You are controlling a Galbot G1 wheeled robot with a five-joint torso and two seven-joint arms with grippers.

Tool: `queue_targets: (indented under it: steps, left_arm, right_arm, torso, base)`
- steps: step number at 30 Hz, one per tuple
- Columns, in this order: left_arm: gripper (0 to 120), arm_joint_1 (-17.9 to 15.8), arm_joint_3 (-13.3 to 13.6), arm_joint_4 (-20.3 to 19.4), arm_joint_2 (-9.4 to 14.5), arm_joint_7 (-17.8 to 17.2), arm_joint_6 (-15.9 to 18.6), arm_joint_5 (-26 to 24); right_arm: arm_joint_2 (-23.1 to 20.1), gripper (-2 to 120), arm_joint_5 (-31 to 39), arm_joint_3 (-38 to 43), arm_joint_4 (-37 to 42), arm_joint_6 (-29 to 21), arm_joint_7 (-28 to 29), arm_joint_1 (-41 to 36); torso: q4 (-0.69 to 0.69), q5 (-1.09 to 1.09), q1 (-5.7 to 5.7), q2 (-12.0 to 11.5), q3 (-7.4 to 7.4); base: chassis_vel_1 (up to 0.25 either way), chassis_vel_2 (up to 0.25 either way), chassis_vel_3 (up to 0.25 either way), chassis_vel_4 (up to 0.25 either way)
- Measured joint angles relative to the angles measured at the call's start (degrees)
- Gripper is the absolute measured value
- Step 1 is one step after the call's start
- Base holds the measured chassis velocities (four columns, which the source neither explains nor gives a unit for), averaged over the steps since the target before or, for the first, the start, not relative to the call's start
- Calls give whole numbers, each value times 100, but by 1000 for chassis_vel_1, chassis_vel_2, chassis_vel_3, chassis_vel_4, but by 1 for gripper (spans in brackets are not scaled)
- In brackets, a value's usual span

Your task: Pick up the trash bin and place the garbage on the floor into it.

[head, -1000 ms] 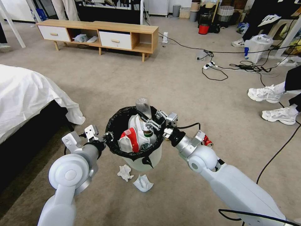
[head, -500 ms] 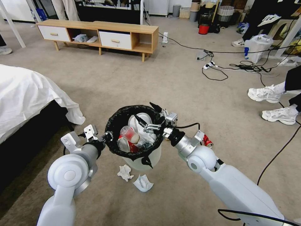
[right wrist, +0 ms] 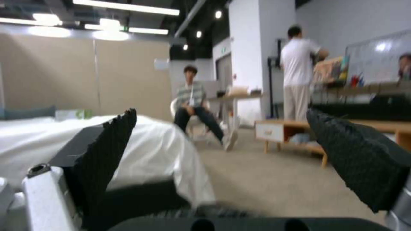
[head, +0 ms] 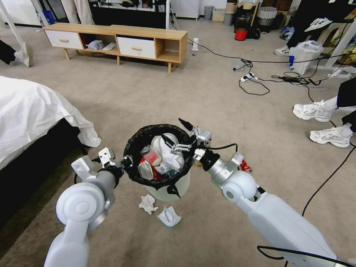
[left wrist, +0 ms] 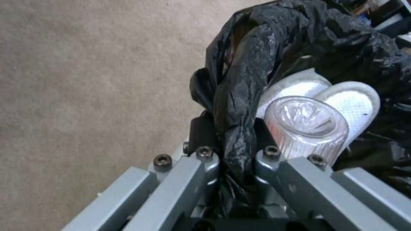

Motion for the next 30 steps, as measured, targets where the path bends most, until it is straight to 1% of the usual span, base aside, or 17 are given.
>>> queue_targets:
  steps: [1, 5, 8, 15, 17, 18, 19, 20, 22, 23, 24, 25, 26, 27, 28, 29, 30]
  left_arm:
    - [4, -13, -55, 2, 4, -2, -1, -10]
    - [4, -23, -101, 18, 5, -6, -2, -23]
    - [4, -46, -129, 21, 12, -16, -3, -25]
    - [4, -72, -205, 10, 8, -1, -9, 25]
    - [4, -83, -269, -40, 17, 52, -45, 83]
    - [4, -83, -269, -40, 17, 52, -45, 83]
    - [4, -85, -299, -66, 22, 85, -65, 119]
    - [4, -85, -299, -66, 22, 85, -65, 119]
    - [4, -84, -354, -114, 40, 132, -102, 173]
    - [4, -78, -396, -145, 52, 149, -116, 192]
    - [4, -78, -396, -145, 52, 149, -116, 192]
    - [4, -68, -424, -165, 60, 168, -131, 212]
    - [4, -68, -424, -165, 60, 168, -131, 212]
    - [4, -57, -454, -193, 72, 209, -157, 262]
    - [4, -51, -466, -208, 76, 230, -168, 287]
    - [4, -51, -466, -208, 76, 230, -168, 287]
    - [4, -38, -485, -239, 83, 253, -182, 312]
  right_arm:
    - [0, 100, 24, 196, 146, -30, 21, 42]
    - [-15, 100, 94, 490, 341, -81, 37, 60]
    - [-112, 100, 265, 970, 562, -161, 55, 63]
    - [-193, 100, 300, 1473, 470, -223, 134, -49]
    - [-212, 100, 106, 1680, 340, -357, 330, -155]
    - [-212, 100, 106, 1680, 340, -357, 330, -155]
    - [-212, 100, -67, 1767, 247, -486, 541, -214]
    - [-212, 100, -67, 1767, 247, -486, 541, -214]
    - [-202, 100, -311, 1830, 94, -723, 1071, -297]
    - [-189, 100, -453, 1835, -3, -1063, 1546, -366]
    - [-189, 100, -453, 1835, -3, -1063, 1546, -366]
    - [-181, 100, -523, 1814, -82, -1299, 1863, -421]
    - [-181, 100, -523, 1814, -82, -1299, 1863, -421]
    - [-157, 100, -613, 1746, -196, -1554, 2219, -485]
    - [-138, 100, -668, 1683, -276, -1723, 2439, -528]
    - [-138, 100, -668, 1683, -276, -1723, 2439, -528]
    - [-112, 100, -716, 1598, -367, -1967, 2714, -587]
  torso:
    - [0, 0, 0, 0, 0]
    - [0, 0, 0, 0, 0]
    - [0, -1, 0, 0, 0]
    - [-1, 0, 0, 0, 0]
    - [-1, 0, 0, 0, 0]
    - [-1, 0, 0, 0, 0]
    - [0, 0, 0, 0, 0]
    - [0, 0, 0, 0, 0]
    - [-1, 1, 0, 0, 0]
    - [0, 1, 0, 0, 0]
    - [0, 1, 0, 0, 0]
    - [-1, 0, 0, 0, 0]
    - [-1, 0, 0, 0, 0]
    - [-1, -1, 0, 0, 0]
    - [0, 0, 0, 0, 0]
    - [0, 0, 0, 0, 0]
    - [0, 0, 0, 0, 0]
  base:
    - [0, 0, 0, 0]
    - [0, 0, 0, 0]
    - [0, 0, 0, 0]
    - [0, 0, 0, 0]
    - [0, 0, 0, 0]
    - [0, 0, 0, 0]
    - [0, 0, 0, 0]
    - [0, 0, 0, 0]
    - [0, 0, 0, 0]
    - [0, 0, 0, 0]
    - [0, 0, 0, 0]
    - [0, 0, 0, 0]
    - [0, 0, 0, 0]
    - [0, 0, 0, 0]
    - [0, 0, 0, 0]
    - [0, 0, 0, 0]
    - [0, 0, 0, 0]
